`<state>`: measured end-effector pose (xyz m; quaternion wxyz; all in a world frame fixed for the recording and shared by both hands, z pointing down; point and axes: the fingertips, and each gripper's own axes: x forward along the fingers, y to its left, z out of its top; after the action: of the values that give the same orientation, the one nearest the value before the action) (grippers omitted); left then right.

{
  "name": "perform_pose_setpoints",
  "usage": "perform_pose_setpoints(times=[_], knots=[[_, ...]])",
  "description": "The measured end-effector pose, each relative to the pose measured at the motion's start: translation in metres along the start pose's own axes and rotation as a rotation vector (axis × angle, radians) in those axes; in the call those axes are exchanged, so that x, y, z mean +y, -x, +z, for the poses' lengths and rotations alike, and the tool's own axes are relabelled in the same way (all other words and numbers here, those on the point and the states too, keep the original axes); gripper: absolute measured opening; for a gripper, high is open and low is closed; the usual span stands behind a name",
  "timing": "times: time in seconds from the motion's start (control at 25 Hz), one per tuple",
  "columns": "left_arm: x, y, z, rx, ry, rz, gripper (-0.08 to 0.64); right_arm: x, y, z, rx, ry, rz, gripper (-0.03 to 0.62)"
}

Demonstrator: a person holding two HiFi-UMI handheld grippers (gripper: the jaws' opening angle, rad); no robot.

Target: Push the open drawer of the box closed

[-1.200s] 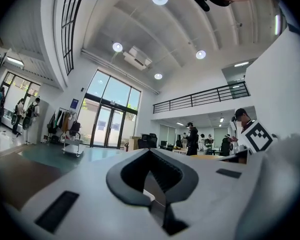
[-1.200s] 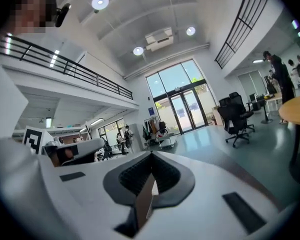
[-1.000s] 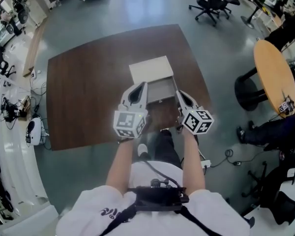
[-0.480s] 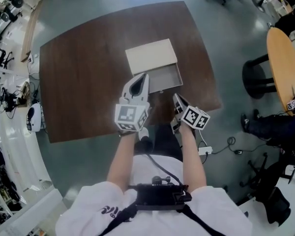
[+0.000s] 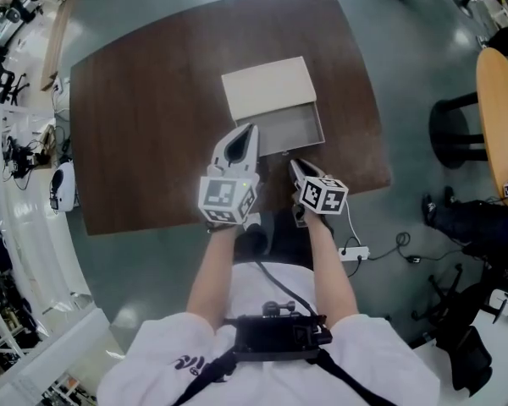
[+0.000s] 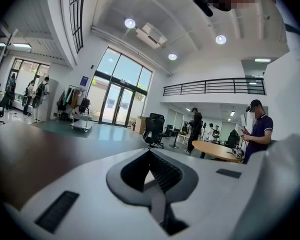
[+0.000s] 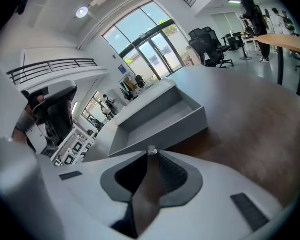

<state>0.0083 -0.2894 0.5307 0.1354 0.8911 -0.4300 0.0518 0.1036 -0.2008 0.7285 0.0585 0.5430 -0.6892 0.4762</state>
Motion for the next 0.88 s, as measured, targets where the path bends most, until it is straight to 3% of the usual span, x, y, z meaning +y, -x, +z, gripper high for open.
perform_pose_setpoints(times=[0.16, 0.36, 0.88], knots=[[0.008, 0.001, -0.002, 0.005, 0.003, 0.025, 0.009, 0.001, -0.013, -0.008, 0.057, 0.084, -0.027, 0.075], [0.019, 0.005, -0.002, 0.021, -0.009, 0.048, 0.009, 0.008, -0.03, -0.012, 0.13, 0.272, -0.072, 0.112], [0.044, 0.012, -0.015, 0.071, -0.006, 0.119, 0.009, 0.003, -0.042, -0.005, 0.167, 0.351, -0.168, 0.11]])
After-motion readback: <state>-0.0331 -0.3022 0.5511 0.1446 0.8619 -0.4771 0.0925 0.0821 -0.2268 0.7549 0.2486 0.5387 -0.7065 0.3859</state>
